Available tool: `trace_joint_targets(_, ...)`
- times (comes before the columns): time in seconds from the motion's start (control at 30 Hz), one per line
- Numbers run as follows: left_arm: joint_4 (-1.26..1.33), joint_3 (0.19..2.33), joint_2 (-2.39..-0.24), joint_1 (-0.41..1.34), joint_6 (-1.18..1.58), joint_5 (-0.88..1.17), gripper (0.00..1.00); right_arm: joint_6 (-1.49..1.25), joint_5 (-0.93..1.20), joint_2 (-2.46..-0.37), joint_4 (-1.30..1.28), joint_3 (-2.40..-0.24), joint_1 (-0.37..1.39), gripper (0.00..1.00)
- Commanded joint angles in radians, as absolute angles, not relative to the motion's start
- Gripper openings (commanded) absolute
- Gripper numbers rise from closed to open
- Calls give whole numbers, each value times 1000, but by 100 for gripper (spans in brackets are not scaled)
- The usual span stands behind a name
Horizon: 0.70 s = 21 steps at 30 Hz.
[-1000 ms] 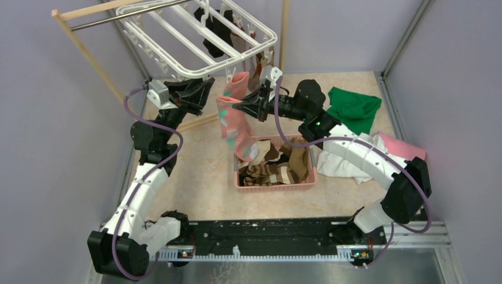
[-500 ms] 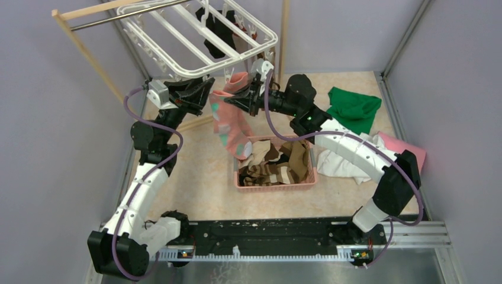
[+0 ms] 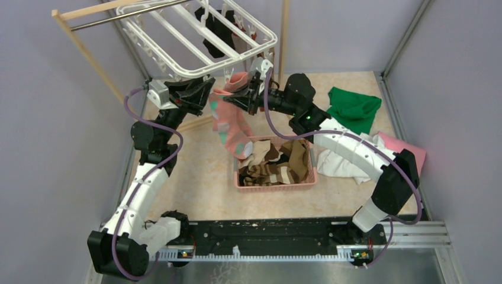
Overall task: Clip the socks to the hanger
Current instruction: Clamp the sock onto the hanger.
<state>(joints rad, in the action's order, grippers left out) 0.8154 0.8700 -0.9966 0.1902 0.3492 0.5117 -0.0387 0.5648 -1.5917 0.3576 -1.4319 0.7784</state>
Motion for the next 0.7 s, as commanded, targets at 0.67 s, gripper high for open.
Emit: trace_joint_targets(0.67,885,899,-973,195,376,513,11,-5,581,-1549,366,-1452,795,0)
